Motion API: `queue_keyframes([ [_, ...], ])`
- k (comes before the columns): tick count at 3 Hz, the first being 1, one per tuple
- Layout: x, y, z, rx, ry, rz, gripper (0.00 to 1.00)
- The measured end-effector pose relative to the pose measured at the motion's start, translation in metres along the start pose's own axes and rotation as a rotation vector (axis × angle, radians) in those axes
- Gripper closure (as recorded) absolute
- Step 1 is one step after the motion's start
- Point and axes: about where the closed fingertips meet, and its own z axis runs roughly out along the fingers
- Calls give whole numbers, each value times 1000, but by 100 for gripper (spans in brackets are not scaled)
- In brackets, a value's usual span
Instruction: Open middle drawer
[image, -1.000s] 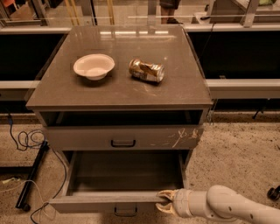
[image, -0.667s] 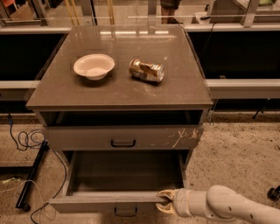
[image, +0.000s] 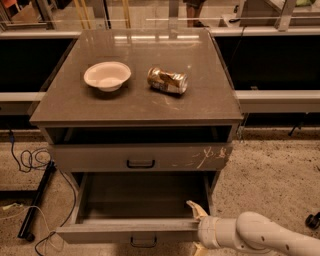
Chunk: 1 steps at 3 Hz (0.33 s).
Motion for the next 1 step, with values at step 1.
queue_keyframes([
  [1,0,0,0,0,0,0,0],
])
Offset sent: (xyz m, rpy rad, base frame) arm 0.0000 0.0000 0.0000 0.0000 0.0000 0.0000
